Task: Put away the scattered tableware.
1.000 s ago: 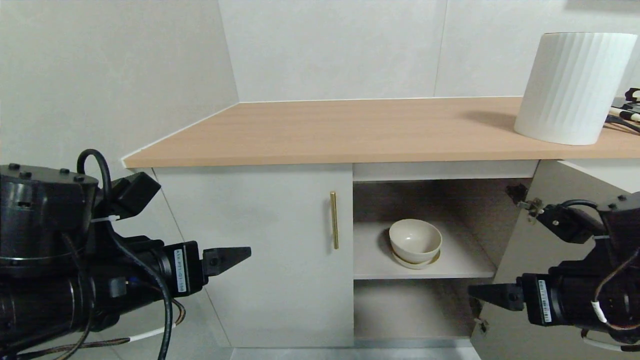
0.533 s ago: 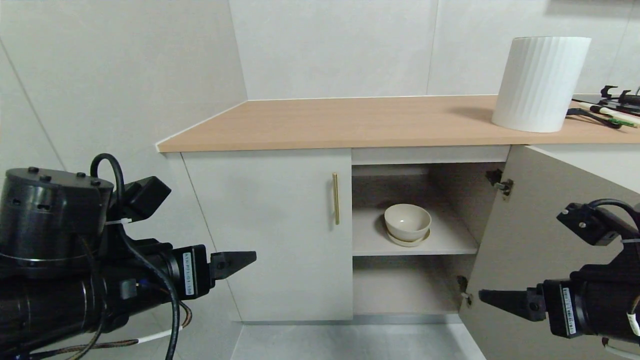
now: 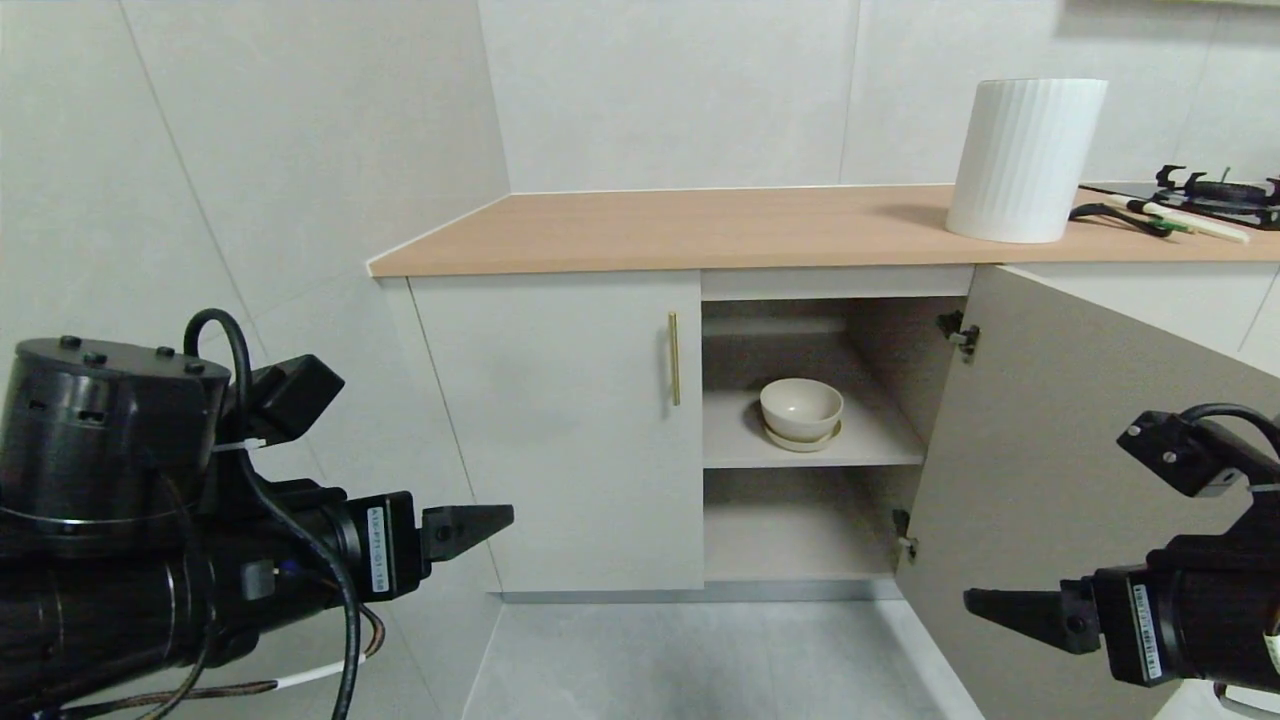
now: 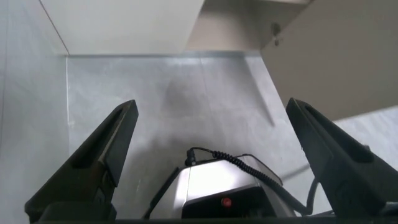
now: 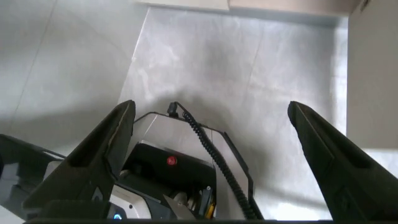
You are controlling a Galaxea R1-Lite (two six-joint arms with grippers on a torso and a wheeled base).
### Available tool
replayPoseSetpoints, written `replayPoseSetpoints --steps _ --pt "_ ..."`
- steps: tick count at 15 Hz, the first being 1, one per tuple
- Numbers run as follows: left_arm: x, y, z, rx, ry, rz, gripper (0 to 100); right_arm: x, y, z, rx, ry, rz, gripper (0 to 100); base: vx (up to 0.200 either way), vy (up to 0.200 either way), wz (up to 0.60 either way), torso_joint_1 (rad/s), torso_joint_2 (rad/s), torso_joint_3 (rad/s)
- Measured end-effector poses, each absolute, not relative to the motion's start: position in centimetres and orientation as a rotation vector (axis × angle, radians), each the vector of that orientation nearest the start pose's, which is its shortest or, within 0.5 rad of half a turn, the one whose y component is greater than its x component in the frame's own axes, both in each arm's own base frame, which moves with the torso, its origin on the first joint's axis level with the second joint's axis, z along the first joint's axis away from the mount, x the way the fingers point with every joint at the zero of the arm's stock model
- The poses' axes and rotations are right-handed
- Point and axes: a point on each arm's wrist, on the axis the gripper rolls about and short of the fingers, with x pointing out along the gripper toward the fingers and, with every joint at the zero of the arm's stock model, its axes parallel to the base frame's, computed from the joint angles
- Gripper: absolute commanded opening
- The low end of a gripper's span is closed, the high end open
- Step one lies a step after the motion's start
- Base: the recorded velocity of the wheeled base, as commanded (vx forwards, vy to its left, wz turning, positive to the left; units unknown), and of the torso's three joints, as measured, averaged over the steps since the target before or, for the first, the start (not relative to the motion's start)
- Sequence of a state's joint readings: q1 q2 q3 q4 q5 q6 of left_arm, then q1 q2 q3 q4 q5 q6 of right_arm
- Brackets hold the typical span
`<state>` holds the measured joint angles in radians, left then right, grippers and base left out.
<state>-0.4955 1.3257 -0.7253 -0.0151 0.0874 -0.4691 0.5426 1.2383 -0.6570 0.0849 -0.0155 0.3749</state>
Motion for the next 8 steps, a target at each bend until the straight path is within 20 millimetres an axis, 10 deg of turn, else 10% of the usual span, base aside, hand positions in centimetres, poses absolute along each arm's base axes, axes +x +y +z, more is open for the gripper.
replayPoseSetpoints --steps 8 --pt "17.62 -9.3 19.68 -0.278 0.646 -0.255 100 14.48 8.56 18.79 0.14 0.707 0.335 100 0.0 0.0 0.0 0.0 0.0 0.0"
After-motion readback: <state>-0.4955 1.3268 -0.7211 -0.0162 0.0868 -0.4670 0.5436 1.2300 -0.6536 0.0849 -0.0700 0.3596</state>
